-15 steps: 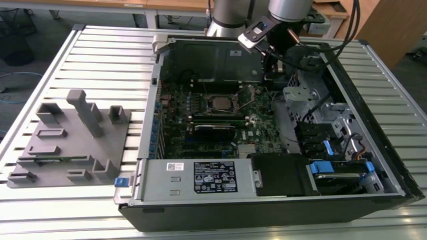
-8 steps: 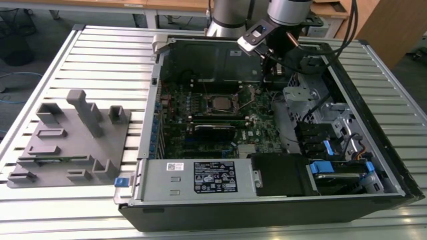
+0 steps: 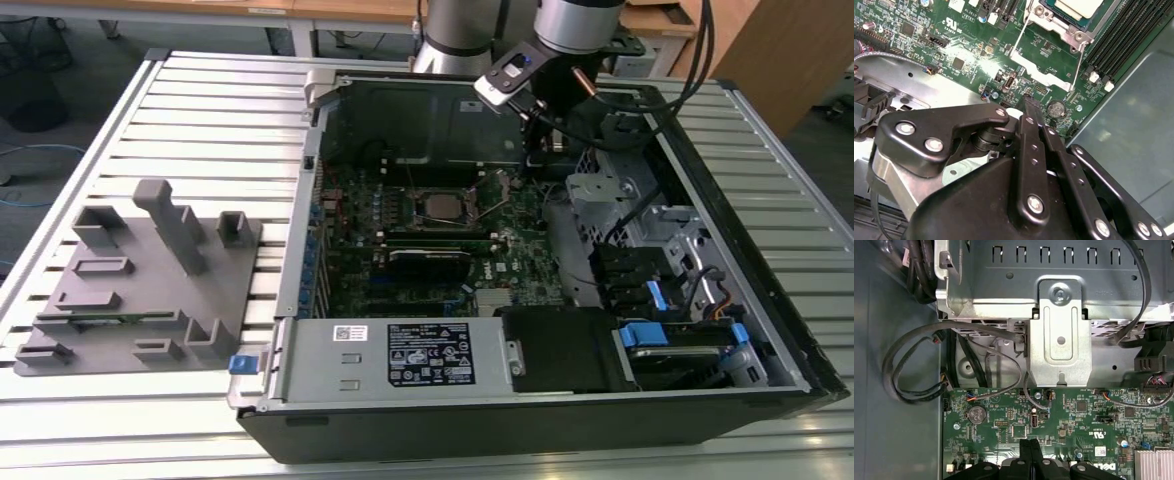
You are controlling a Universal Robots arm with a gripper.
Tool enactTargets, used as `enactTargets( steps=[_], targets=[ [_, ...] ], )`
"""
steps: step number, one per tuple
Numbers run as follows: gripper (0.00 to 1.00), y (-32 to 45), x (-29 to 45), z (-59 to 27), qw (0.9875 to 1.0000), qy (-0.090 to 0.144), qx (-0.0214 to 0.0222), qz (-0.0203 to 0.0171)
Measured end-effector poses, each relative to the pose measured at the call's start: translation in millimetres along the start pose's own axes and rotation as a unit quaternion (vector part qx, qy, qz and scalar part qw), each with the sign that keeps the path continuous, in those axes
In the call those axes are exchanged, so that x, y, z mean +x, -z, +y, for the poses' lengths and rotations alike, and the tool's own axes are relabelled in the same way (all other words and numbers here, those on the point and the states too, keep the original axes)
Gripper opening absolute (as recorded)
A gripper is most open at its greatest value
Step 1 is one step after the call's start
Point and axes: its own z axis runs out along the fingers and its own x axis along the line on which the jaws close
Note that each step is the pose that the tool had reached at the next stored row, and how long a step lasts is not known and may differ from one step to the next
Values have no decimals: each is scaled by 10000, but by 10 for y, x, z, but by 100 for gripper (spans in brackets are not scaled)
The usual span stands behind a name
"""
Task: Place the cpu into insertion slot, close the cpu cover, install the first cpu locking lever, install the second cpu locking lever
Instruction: 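Close the cpu cover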
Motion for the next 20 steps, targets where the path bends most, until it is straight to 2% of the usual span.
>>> enactTargets(
  steps=[5,16,20],
  targets=[
    [11,-32,2,-1,10000,0,0,0],
    [11,-167,7,-4,10000,0,0,-10],
    [11,-176,7,-4,10000,1,0,-21]
  ],
)
